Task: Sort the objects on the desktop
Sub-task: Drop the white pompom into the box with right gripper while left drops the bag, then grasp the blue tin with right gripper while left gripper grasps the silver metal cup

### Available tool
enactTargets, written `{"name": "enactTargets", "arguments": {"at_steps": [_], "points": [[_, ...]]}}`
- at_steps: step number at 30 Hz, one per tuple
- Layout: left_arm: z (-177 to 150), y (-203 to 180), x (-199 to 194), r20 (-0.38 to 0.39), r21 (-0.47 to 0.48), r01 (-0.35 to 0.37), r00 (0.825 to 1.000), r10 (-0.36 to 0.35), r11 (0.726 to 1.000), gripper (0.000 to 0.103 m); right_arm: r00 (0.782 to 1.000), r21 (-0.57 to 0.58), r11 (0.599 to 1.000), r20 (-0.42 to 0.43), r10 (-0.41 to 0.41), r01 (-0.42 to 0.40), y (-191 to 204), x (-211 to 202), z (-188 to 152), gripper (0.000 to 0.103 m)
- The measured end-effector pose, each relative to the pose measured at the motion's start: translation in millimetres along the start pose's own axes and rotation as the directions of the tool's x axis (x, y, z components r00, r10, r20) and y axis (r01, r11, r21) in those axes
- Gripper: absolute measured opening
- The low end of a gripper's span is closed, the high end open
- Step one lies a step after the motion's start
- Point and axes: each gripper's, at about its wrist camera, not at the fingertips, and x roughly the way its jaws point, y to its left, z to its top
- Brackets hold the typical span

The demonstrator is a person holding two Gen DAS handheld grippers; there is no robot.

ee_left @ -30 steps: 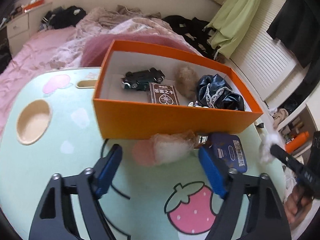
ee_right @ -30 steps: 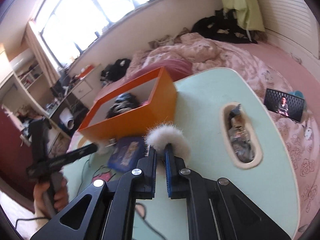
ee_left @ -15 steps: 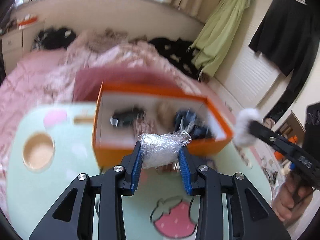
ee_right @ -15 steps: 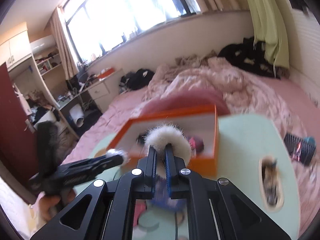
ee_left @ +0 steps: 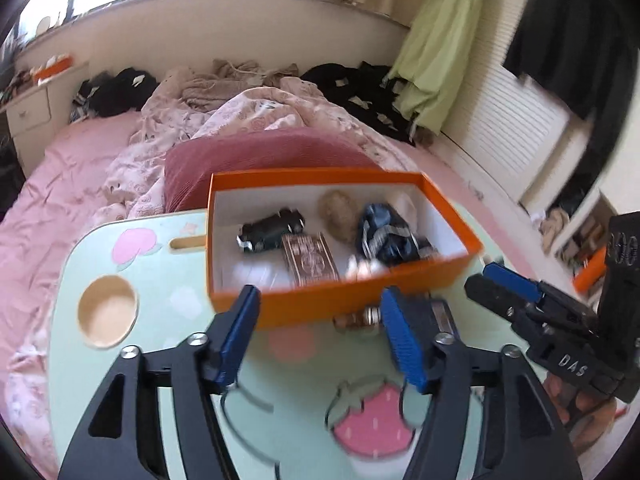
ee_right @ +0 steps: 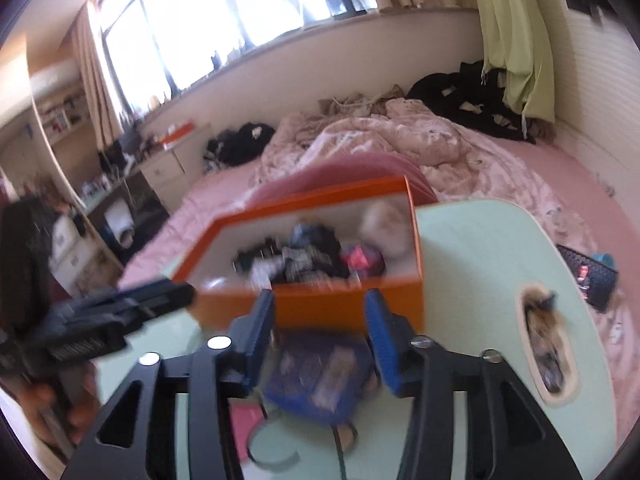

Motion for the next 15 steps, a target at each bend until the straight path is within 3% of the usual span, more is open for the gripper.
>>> {"name": "enactTargets", "arguments": {"at_steps": [3, 8, 10, 13, 15], "points": [[-20, -5, -6, -0.017, 0.037, -0.026, 0.999, 0.027, 0.999, 0.075, 0.997, -0.063, 0.996, -0.039, -0.073, 0.070, 7, -5, -23, 0.074], [-61, -9, 21, -0.154, 0.063, -0.044, 0.987, 0.053, 0.997, 0.075, 0.967, -0.200, 0.964, -0.150, -0.205, 0.173, 18, 7, -57, 0.075], [-70, -8, 27, -0.171, 0.045, -0.041, 0.984, 0.048, 0.998, 0.076, 0.951, -0.243, 0.945, -0.160, -0.263, 0.220, 20, 13, -65, 0.079], [-75, -14, 26, -0.157, 0.090, -0.102, 0.981, 0.115, 0.991, 0.079, 0.956, -0.232, 0.954, -0.177, -0.235, 0.192, 16, 17, -70, 0.090], [-78, -17, 28, -0.148, 0.100, -0.128, 0.979, 0.142, 0.987, 0.093, 0.958, -0.207, 0.963, -0.193, -0.214, 0.174, 9, 18, -71, 0.094]]}}
